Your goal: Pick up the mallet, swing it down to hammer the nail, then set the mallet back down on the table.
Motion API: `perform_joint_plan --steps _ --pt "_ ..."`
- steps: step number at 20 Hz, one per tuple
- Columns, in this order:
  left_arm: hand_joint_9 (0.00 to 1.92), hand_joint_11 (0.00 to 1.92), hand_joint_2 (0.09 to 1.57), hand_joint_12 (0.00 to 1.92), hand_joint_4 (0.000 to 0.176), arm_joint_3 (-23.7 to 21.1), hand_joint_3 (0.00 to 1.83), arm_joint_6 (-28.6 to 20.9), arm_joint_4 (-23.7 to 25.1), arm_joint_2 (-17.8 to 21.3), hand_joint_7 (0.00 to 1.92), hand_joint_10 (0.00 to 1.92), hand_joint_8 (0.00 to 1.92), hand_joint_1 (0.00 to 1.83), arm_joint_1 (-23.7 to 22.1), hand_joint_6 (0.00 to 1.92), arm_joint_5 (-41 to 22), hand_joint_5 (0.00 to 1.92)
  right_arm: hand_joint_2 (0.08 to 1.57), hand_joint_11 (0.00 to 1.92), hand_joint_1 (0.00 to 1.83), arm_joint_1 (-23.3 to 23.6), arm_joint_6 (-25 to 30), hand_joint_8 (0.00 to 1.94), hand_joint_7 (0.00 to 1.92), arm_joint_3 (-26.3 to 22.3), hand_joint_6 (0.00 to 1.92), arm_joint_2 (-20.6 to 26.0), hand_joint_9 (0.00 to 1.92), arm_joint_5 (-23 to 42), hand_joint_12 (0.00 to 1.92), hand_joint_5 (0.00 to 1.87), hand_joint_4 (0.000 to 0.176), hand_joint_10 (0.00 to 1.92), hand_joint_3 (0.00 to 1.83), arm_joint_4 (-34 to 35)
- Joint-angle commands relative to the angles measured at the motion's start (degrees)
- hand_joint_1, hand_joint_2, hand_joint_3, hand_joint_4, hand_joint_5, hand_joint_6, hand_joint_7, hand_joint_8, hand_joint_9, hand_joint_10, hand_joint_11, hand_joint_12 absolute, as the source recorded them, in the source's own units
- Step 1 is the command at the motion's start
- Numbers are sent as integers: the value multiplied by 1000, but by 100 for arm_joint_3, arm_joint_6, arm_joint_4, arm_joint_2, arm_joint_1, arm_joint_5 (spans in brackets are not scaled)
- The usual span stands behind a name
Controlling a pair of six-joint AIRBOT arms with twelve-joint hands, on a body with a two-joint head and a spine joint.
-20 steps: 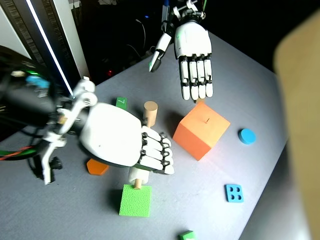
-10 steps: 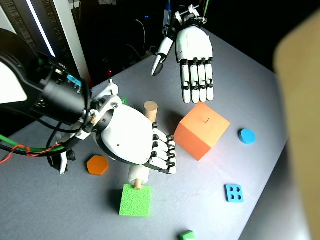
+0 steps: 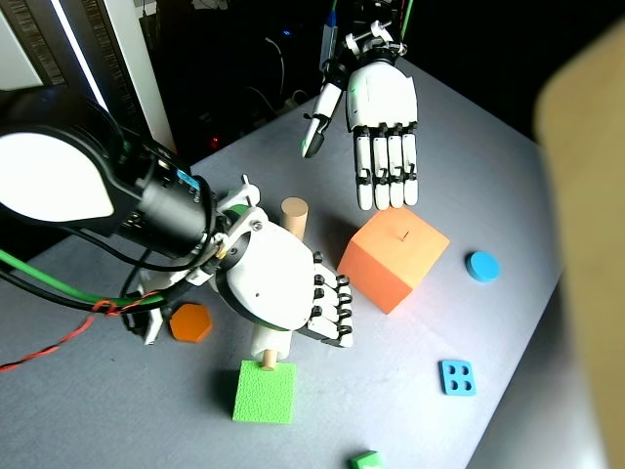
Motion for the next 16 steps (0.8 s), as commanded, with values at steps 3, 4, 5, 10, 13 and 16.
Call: perform_joint_plan --steps 3,4,5,10,13,16 --pt "0 0 1169 0 0 70 13 18 -62 -66 0 0 0 0 -74 0 -615 0 1035 0 1379 -61 -3 0 0 144 0 -64 0 538 0 0 0 0 0 -129" --pt "0 0 1170 0 0 88 13 18 -68 -85 0 0 0 0 -81 0 -615 0 1037 0 1374 -79 -3 0 0 195 0 -96 0 541 0 0 0 0 0 -128" --pt "0 0 1167 0 0 103 11 25 -85 -105 0 0 0 0 -92 7 -615 16 1040 0 1387 -105 -3 0 0 252 0 -134 0 565 0 0 0 0 0 -128" --pt "0 0 1167 0 0 153 7 172 -241 -165 0 0 0 0 -141 0 -596 0 1052 0 1432 -199 -4 0 0 391 0 -223 0 656 0 0 0 0 5 -128" --pt "0 0 1169 0 0 217 7 199 -291 -207 0 0 0 0 -155 4 -583 10 1052 0 1402 -280 -5 0 0 504 0 -306 0 657 0 0 0 0 4 -128" --pt "0 0 1174 0 0 289 7 199 -327 -268 0 0 0 0 -156 3 -584 12 1047 0 1398 -344 -10 0 0 552 0 -343 0 670 0 0 0 0 1 -128"
